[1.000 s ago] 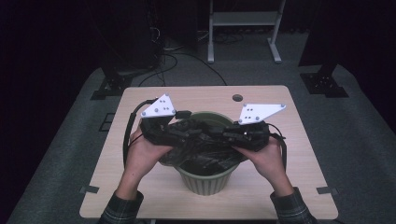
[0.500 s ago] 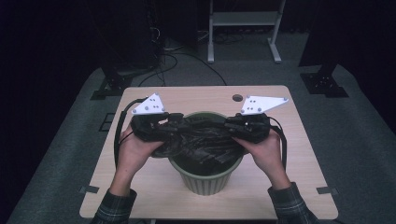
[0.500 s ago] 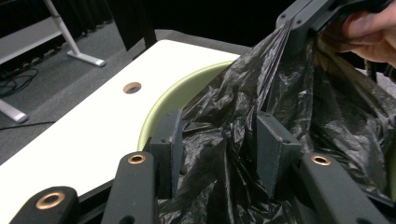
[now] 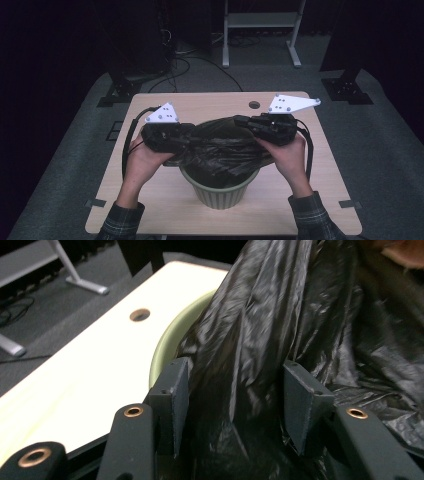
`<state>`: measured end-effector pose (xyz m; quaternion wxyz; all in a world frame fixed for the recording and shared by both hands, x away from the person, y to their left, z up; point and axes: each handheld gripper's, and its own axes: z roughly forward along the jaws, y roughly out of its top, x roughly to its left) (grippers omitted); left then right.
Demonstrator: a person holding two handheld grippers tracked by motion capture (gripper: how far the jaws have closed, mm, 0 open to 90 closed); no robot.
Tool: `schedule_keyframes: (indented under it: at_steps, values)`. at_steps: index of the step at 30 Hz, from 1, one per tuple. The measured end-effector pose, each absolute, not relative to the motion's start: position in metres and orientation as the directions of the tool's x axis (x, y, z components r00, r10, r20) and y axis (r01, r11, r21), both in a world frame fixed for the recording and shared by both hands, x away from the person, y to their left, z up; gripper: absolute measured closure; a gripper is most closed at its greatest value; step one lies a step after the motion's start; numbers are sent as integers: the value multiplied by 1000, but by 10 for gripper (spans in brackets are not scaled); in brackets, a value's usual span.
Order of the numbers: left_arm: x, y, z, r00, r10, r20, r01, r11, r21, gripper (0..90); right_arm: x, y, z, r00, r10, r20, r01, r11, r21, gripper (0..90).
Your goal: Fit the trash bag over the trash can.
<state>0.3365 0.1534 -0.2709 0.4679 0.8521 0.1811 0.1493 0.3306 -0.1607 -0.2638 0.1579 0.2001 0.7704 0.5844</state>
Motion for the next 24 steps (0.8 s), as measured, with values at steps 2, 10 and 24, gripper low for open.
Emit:
schedule_keyframes:
  at_steps: [2, 10, 24]
  values:
    - [337, 156, -268, 886, 456, 85, 165, -482, 861, 484, 333, -161, -265, -865, 503, -9, 132, 245, 961, 898]
    - [348, 175, -265, 875, 482, 40, 192, -423, 885, 708, 348, -165, -277, -846, 533, 10, 172, 256, 951, 884]
    - [385, 184, -288, 818, 575, 25, 257, -404, 878, 897, 385, -153, -302, -798, 603, -7, 240, 328, 914, 885]
